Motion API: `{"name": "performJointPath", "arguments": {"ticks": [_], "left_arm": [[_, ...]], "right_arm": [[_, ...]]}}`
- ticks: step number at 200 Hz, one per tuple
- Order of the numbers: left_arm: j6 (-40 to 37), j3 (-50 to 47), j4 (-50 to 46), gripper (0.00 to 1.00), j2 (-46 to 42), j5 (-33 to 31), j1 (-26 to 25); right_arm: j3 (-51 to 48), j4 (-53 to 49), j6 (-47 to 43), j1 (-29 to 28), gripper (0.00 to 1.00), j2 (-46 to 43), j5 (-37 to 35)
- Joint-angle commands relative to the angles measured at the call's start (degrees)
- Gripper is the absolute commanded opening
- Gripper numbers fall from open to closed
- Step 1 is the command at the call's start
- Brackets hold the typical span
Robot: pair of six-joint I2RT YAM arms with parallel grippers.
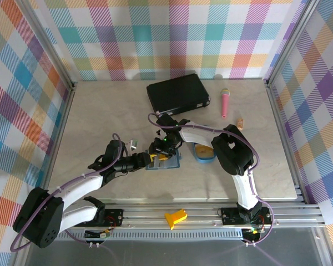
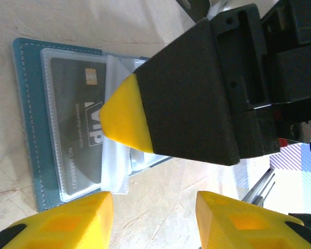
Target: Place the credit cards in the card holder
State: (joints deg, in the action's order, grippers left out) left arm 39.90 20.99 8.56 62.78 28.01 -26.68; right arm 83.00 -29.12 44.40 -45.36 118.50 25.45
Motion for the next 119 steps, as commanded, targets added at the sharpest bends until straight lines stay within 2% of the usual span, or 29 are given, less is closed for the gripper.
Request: {"name": "performJointPath", "arguments": {"ticks": [1,119], "left_arm": [[0.57,-0.35,3.04,0.46,0.73,1.35,-1.43],[0.41,0.26,7.61,0.47,6.46,0.39,-4.5]], "right_arm": [[1.6,0.47,0.6,0.01,0.47,1.18,1.53],[2.6,5.07,2.27,0.01,0.47,2.4,5.59]]}}
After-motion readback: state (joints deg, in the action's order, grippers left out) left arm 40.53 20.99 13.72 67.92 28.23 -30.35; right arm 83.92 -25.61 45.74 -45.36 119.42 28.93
